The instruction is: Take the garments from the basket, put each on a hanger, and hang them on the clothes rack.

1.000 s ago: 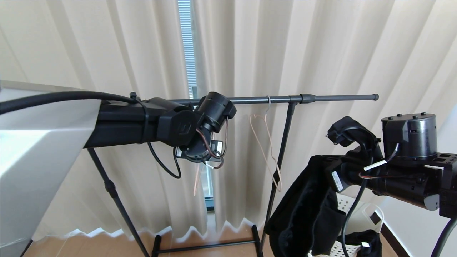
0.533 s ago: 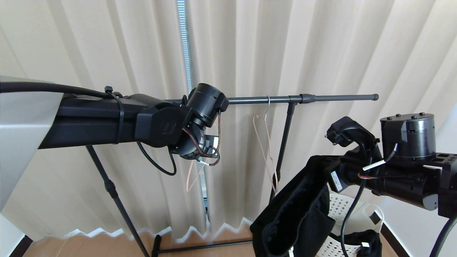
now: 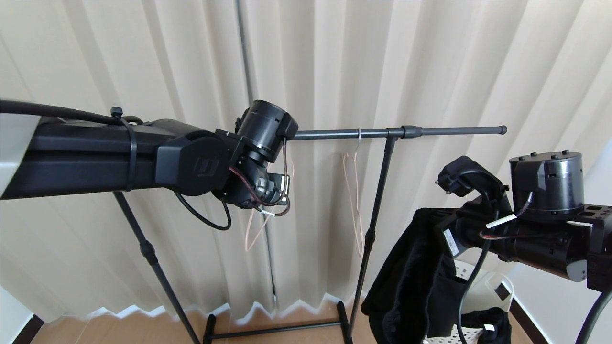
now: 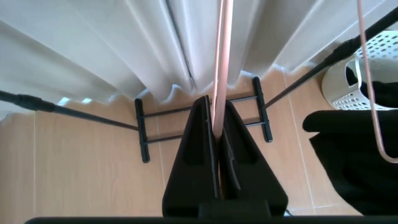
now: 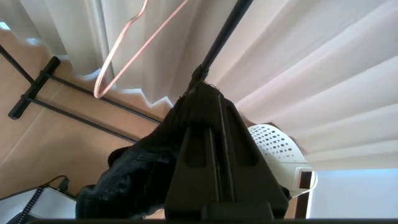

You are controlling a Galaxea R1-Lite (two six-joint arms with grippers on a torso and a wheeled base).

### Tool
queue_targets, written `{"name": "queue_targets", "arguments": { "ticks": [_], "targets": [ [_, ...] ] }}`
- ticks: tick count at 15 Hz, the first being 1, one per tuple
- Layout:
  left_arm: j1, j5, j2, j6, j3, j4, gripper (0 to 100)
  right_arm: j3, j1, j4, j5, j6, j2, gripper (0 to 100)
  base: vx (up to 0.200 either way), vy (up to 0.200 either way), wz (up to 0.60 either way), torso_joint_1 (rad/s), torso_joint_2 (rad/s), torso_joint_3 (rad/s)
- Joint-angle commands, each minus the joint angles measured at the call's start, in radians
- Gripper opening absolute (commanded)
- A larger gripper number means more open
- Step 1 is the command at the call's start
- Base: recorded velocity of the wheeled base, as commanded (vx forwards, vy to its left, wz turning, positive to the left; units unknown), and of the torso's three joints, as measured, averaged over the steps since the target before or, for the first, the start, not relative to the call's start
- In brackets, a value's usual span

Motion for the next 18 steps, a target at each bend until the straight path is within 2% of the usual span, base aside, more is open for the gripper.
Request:
{"name": "queue_targets", "arguments": {
  "ticks": [1,4,7,10,11,12,13,14,15,16,17,18],
  "targets": [
    [-0.001,-0.014,-0.035,0.014,0.041,-0.018,0,-0.003,0.0,-0.001,0.0,0.0,0.005,0,0.0,0.0,0.0,0.0,0.0,0.0],
    [-0.001,-0.057,-0.095,0.073,0.134,-0.107,0,-0.003,0.0,-0.001,0.0,0.0,0.006,0,0.0,0.0,0.0,0.0,0.0,0.0],
    [-0.001,-0.108,-0.183,0.129,0.285,-0.213,0,-0.002,0.0,-0.001,0.0,0.0,0.008,0,0.0,0.0,0.0,0.0,0.0,0.0],
    [-0.001,-0.146,-0.302,0.166,0.452,-0.328,0,0.001,0.0,-0.001,0.0,0.0,-0.005,0,0.0,0.0,0.0,0.0,0.0,0.0],
    [-0.001,-0.178,-0.381,0.191,0.559,-0.389,0,0.009,0.0,0.001,-0.001,0.0,-0.017,0,0.0,0.0,0.0,0.0,0.0,0.0],
    [-0.001,-0.191,-0.417,0.201,0.608,-0.417,0,0.015,0.002,-0.001,-0.001,0.0,-0.034,0,0.0,0.0,0.0,0.0,0.0,0.0],
    [-0.001,-0.218,-0.502,0.231,0.725,-0.488,0,0.026,0.017,0.001,-0.003,0.0,-0.069,0,0.0,0.0,0.0,0.0,0.0,0.0],
    [0.001,-0.233,-0.548,0.254,0.789,-0.532,0,0.038,0.032,0.004,-0.015,0.0,-0.086,0,0.0,0.0,0.0,0.0,0.0,0.0],
    [0.001,-0.233,-0.548,0.254,0.789,-0.532,0,0.038,0.032,0.004,-0.015,0.0,-0.086,0,0.0,0.0,0.0,0.0,0.0,0.0],
    [0.001,-0.275,-0.632,0.281,0.903,-0.604,0,0.041,0.065,0.009,-0.067,-0.001,-0.097,0,0.0,0.0,0.0,0.0,0.0,0.0],
    [0.001,-0.303,-0.681,0.31,0.983,-0.661,0,0.029,0.095,0.012,-0.139,-0.007,-0.097,0,0.0,0.0,0.0,0.0,0.0,0.0],
    [0.001,-0.316,-0.714,0.329,1.044,-0.713,0,0.009,0.108,0.016,-0.178,-0.02,-0.094,0,0.0,0.0,0.0,0.0,0.0,0.0]
  ]
}}
